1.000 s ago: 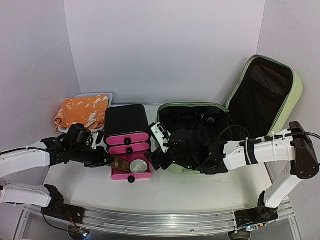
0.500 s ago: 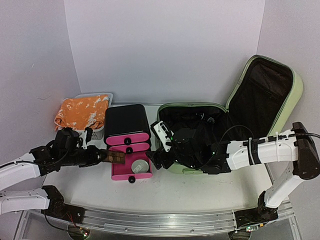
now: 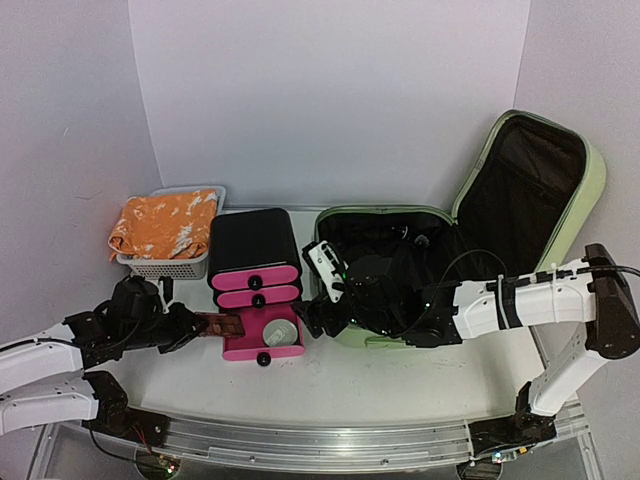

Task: Open, take out, and arrange the luggage
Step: Place the makeup in the drawer.

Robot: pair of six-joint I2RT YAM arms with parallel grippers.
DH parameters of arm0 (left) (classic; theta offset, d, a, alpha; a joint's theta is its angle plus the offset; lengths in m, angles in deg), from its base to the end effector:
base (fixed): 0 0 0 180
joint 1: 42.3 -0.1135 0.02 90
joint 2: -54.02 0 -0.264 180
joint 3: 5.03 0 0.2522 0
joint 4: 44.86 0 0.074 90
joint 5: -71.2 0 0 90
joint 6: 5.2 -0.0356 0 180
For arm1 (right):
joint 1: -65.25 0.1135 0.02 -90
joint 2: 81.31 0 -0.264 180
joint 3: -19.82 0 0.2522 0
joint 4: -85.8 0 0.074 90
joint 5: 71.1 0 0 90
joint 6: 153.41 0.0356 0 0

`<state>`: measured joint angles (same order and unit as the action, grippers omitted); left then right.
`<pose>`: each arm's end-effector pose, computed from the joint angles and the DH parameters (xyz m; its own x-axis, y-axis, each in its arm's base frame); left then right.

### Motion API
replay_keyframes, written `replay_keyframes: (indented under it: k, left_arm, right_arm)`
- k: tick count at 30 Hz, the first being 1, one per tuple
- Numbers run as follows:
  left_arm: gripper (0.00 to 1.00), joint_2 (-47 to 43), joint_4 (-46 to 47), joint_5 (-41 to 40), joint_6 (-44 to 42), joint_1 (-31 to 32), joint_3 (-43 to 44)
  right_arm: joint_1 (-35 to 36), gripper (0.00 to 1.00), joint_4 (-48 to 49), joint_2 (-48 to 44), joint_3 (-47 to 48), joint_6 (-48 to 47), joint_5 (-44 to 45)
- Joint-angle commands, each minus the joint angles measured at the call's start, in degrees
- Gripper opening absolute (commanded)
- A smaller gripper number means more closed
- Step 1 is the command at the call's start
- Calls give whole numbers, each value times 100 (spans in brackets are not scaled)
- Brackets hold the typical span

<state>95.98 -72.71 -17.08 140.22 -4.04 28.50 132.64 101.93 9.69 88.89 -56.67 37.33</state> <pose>0.1262 -0.1008 0.1882 -0.7890 -0.4259 -0.4429 -0.0205 0.7386 -0.6738 0.1510 0.3333 0.2724 -0.1272 -0.0158 -0.9918 -0.7451 0.6615 0.0850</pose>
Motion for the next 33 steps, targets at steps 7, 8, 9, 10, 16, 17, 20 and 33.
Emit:
replay_keyframes:
  k: [7, 8, 9, 10, 16, 17, 20, 33]
  left_arm:
    - [0, -645, 308, -857, 1643, 287, -405]
    - [0, -589, 310, -864, 1659, 294, -354]
    - [1, -504, 311, -845, 1682, 302, -307]
    - [1, -414, 316, -837, 1707, 317, -248]
    - [1, 30, 314, -1256, 2340, 534, -148]
    - [1, 59, 315, -1455, 2531, 654, -149]
    - [1, 152, 311, -2086, 3033, 978, -98]
    - [34, 1120, 310, -2340, 3569, 1471, 267]
  right_arm:
    - [-29, 87, 211, -135, -12, 232, -96]
    - [-25, 87, 210, -135, -4, 231, -95]
    - [-25, 87, 212, -128, 4, 223, -92]
    - [-25, 87, 211, -120, 13, 222, -90]
    - [-25, 87, 211, -113, 17, 230, -94]
    - [-25, 87, 214, -118, 9, 235, -95]
    - [-25, 87, 211, -138, -18, 240, -89]
    - [-86, 87, 222, -328, -140, 150, -7]
